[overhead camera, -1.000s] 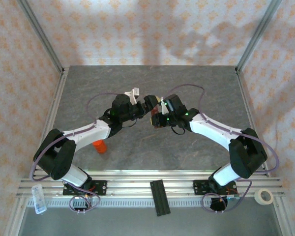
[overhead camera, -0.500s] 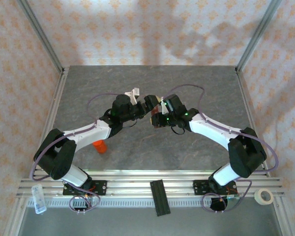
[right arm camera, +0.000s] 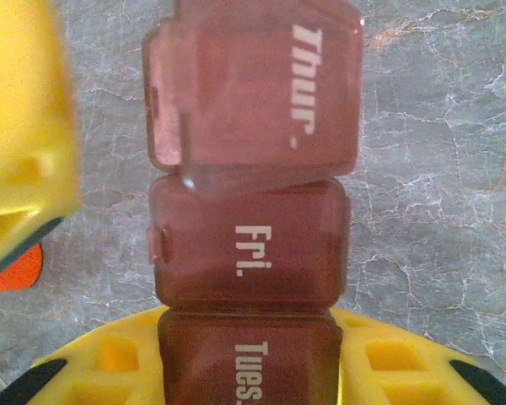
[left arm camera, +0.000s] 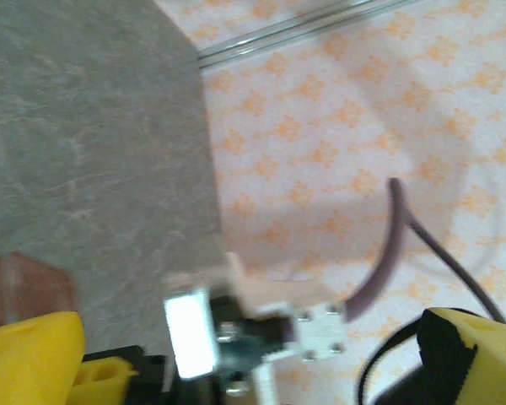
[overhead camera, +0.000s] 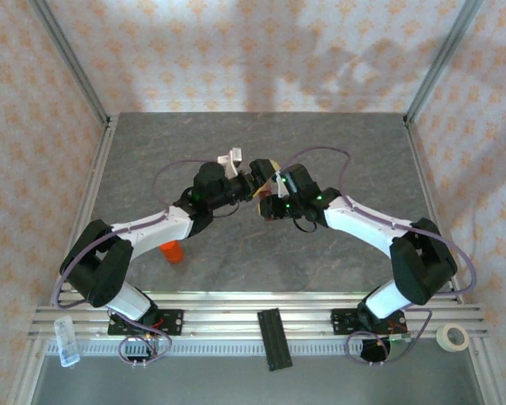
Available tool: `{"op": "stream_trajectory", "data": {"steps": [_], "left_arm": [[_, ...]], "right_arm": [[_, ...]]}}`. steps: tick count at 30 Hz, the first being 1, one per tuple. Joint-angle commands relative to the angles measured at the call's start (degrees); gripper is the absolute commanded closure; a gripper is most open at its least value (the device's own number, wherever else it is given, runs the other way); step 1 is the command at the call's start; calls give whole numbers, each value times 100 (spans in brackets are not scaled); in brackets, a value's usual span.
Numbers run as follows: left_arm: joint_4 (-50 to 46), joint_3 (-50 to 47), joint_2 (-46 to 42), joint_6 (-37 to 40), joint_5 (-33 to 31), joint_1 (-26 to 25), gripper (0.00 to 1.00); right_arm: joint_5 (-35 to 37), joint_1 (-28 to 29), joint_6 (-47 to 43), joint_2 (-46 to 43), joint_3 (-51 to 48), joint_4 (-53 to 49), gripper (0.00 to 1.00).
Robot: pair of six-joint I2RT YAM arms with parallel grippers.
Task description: Sort the pills into containers
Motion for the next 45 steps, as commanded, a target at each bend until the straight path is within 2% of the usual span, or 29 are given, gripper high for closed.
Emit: {"op": "stream_trajectory", "data": {"steps": [1, 5, 12, 21, 27, 39, 43, 45], "left_arm": [[576, 167, 46, -227, 98, -30, 0], [129, 88, -149, 95, -148, -21, 0], [-1374, -80, -862, 885, -1176, 169, 0], [-2441, -307, -1306, 1541, -1629, 586, 0], [-2680, -435, -1445, 1696, -1765, 628, 0], [-2815, -373, -1425, 1714, -1763, 623, 0], [-2775, -207, -1208, 1697, -1639, 623, 0], [-2698, -215, -1159, 1649, -1623, 625, 0]], "right_arm": [[21, 26, 13, 15, -46, 134, 73], [41, 24, 3, -10, -93, 133, 73], [88, 23, -13, -45, -279, 130, 73], [341, 23, -234, 134, -400, -167, 73], [593, 99, -531, 412, -303, -504, 71], [1209, 617, -926, 1230, 169, -1056, 70], [1399, 708, -947, 1376, 213, -1159, 66], [1459, 730, -949, 1417, 209, -1193, 57]]}}
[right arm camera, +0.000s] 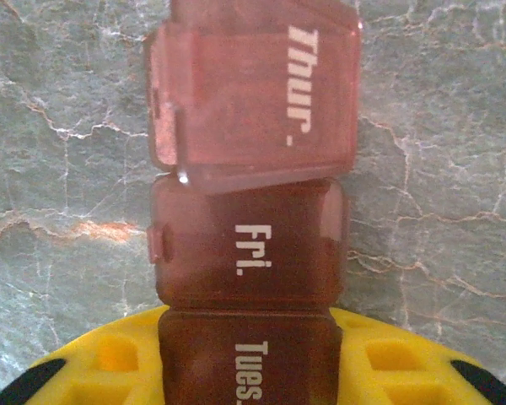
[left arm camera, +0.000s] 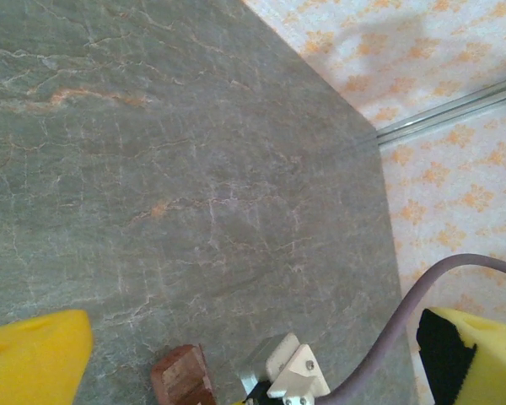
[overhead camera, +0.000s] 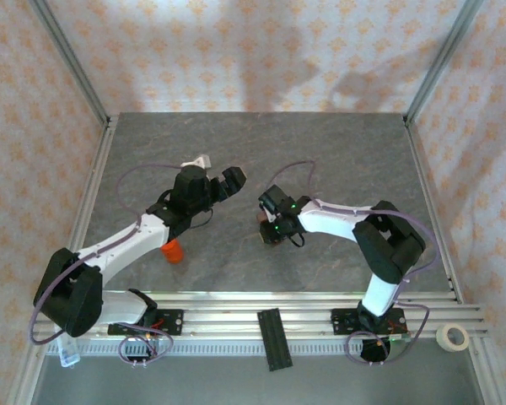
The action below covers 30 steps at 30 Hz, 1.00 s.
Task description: Sort the pills into containers
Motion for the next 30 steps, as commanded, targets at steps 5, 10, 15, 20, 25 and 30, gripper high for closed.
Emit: {"op": "stream_trajectory", "data": {"steps": [5, 10, 15, 20, 25, 30], "left_arm": [[44, 177, 138, 38, 68, 38, 0], [38, 215, 154, 52, 40, 43, 0], [33, 306, 245, 82, 94, 41, 0], [-19, 352, 246, 114, 106, 39, 0], [-45, 327, 194, 122, 109, 39, 0], [-19, 304, 168, 112, 113, 34, 0]], "right_arm": [[562, 64, -55, 115, 46, -445, 37], [987, 64, 237, -54, -112, -783, 27], [1480, 43, 619, -70, -231, -1195, 25], [1676, -86, 930, -116, -274, -1406, 24], [1615, -379, 1149, -239, -252, -1583, 24], [1568, -698, 1343, -352, -245, -1656, 24]]}}
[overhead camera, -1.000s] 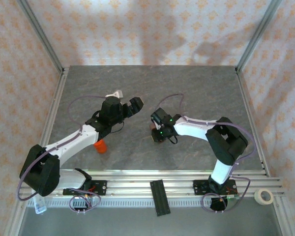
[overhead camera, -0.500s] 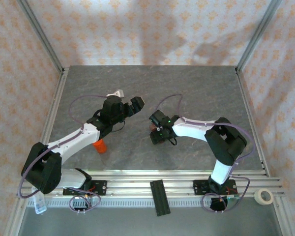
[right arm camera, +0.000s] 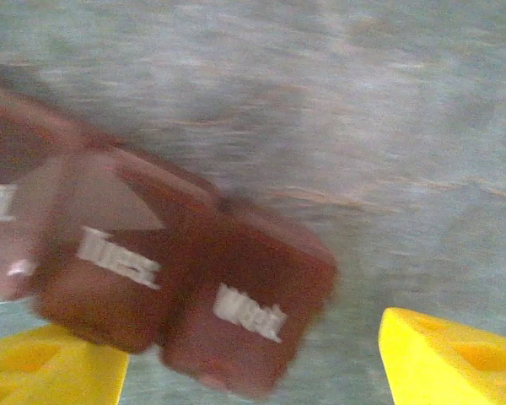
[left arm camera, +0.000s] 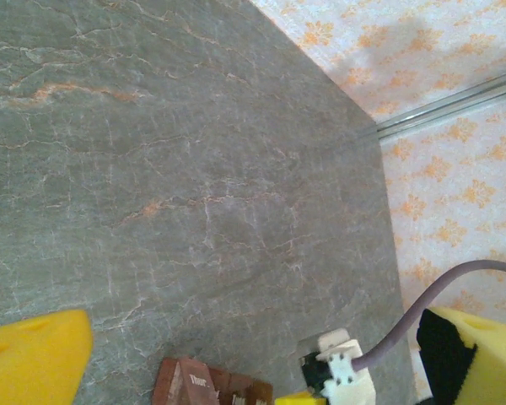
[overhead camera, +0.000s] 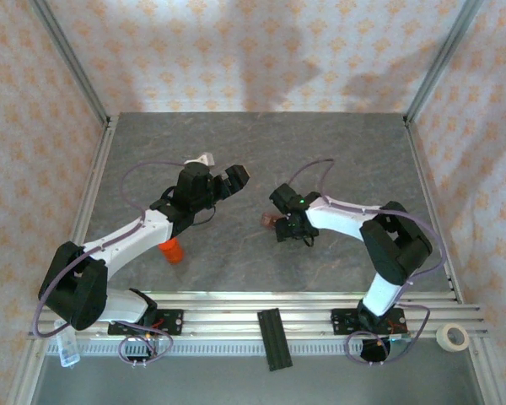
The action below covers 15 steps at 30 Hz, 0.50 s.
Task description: Sort the pills into containers
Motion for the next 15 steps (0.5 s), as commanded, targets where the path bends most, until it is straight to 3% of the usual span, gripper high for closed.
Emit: {"op": "stream_trajectory", "data": {"steps": [1, 8, 15], "left_arm": [[-8, 106, -51, 104, 3, 33, 0], [-66, 120, -75, 152, 32, 37, 0], [-882, 451, 85, 787, 52, 18, 0]], "right_arm": [[577, -235, 244, -106, -114, -625, 24], [476, -461, 302, -158, -68, -660, 24], [-80, -579, 378, -995, -192, -651, 21]]}}
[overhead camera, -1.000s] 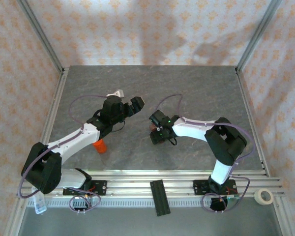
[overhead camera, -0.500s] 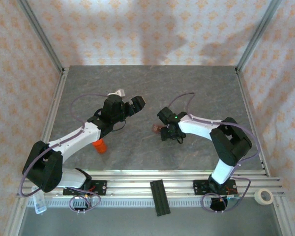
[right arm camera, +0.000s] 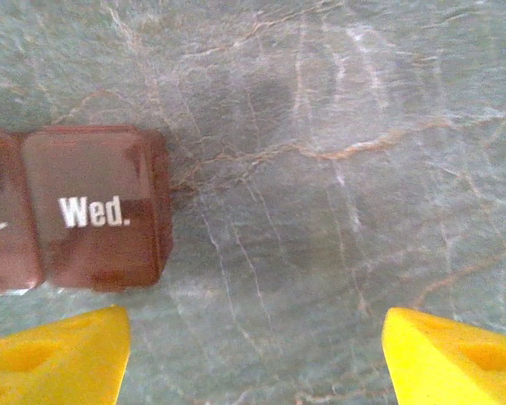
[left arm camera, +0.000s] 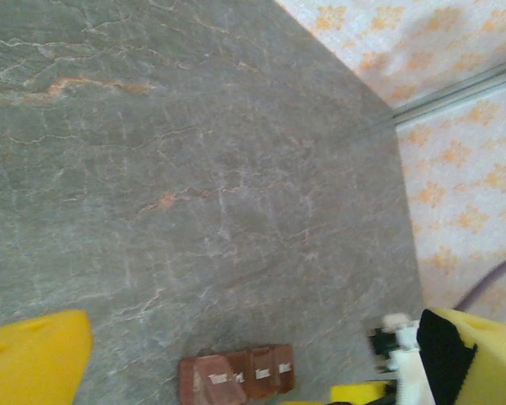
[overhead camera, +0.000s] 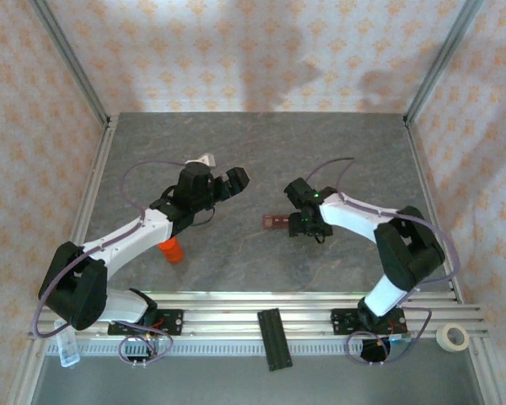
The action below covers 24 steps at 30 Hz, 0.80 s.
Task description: Sort the pills into containers
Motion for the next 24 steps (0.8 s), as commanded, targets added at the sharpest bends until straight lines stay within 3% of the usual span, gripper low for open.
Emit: {"op": "stream_trajectory", "data": {"steps": [1, 10, 17, 24], "left_arm": [[-661, 404, 136, 627, 1, 5, 0], [-2184, 1217, 747, 2305, -939, -542, 0], [-2742, 1612, 1259, 3223, -1634, -1024, 0], [-2823, 1692, 1557, 3605, -1710, -1182, 0]], "right_arm": [[-200, -161, 132, -534, -77, -175, 20], [-1356, -1050, 317, -513, -111, 540, 18], [-1661, -1128, 342, -163, -3, 787, 19], [-1739, -1120, 278, 86, -11, 881, 19]]}}
